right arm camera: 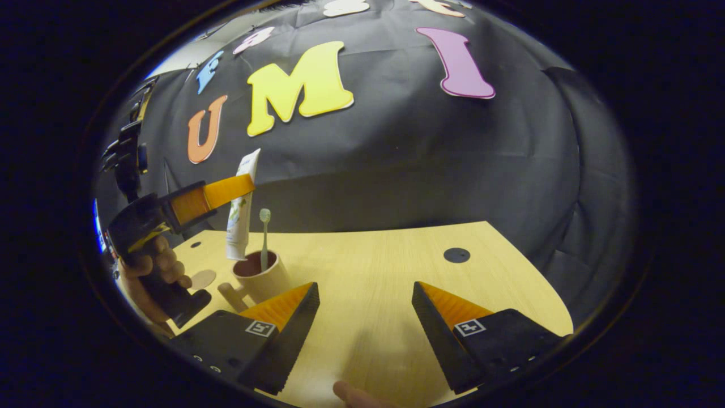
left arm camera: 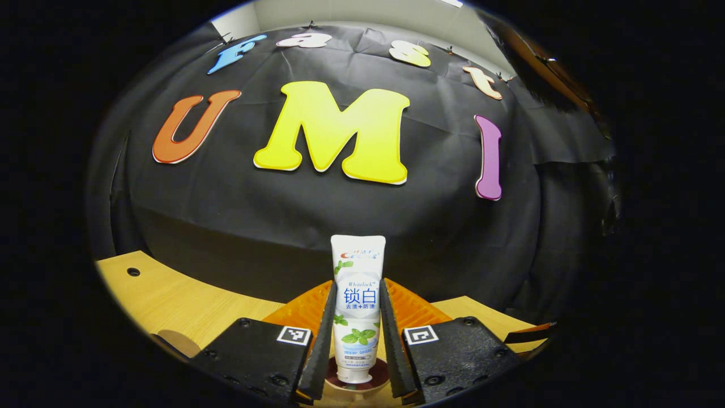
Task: Put the toothbrush and toothpaste on the desktop into the cup, then pick up the cup and place it on the coaster on the desktop.
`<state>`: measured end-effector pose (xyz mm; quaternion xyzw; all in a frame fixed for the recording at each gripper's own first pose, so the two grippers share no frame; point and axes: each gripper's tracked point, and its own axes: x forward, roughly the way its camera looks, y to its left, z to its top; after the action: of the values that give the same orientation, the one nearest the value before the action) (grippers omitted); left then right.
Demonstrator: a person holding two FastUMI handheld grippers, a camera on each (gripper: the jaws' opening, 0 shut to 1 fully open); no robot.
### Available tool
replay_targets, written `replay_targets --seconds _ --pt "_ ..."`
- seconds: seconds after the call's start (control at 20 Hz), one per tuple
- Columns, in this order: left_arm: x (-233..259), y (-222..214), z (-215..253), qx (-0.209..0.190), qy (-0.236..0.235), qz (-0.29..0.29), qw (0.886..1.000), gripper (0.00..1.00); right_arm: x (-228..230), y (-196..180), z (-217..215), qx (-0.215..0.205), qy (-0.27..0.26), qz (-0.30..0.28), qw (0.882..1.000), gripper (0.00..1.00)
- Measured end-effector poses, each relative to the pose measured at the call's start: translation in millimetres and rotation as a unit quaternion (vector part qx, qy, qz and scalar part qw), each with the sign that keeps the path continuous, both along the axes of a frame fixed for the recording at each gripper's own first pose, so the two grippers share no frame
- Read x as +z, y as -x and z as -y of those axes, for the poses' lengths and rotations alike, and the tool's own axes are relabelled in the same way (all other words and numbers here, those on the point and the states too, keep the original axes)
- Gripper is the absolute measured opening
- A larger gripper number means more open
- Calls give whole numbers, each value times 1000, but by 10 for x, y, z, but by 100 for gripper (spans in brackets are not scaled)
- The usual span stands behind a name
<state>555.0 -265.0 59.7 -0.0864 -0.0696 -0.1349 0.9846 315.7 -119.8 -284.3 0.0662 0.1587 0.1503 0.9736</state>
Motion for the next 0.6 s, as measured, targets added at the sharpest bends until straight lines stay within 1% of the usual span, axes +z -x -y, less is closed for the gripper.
replay_targets --seconds 0.1,0.2,0.25,0.3,0.35,0.4,0.45,0.5,0.55,0.6 --pt "-9 21 -23 5 -17 4 1000 50 -27 32 1 -2 -12 -13 1000 97" --pt "75 79 -67 8 -16 14 1000 50 -4 57 0 -8 -15 -17 1000 97" --pt "117 132 -80 8 -15 15 1000 58 8 80 -2 -10 -17 -19 1000 97" --pt "156 168 -105 8 -17 16 1000 52 42 95 -4 -15 -16 -22 1000 97" --pt "208 268 -155 8 -21 11 1000 56 71 144 -19 -17 -16 -25 999 94" --pt "264 377 -201 4 -23 5 1000 60 169 233 -94 -13 -14 -25 1000 94" --pt "323 516 -272 3 -25 -1 1000 69 269 319 -177 -9 -6 -25 1000 97" --pt "356 665 -368 1 -26 -10 1000 76 373 451 -296 -2 2 -28 1000 97" --pt "359 756 -435 -1 -23 -16 1000 78 448 521 -388 3 4 -30 1000 97" --pt "366 873 -547 6 -21 -26 999 86 490 579 -471 8 6 -34 999 97"
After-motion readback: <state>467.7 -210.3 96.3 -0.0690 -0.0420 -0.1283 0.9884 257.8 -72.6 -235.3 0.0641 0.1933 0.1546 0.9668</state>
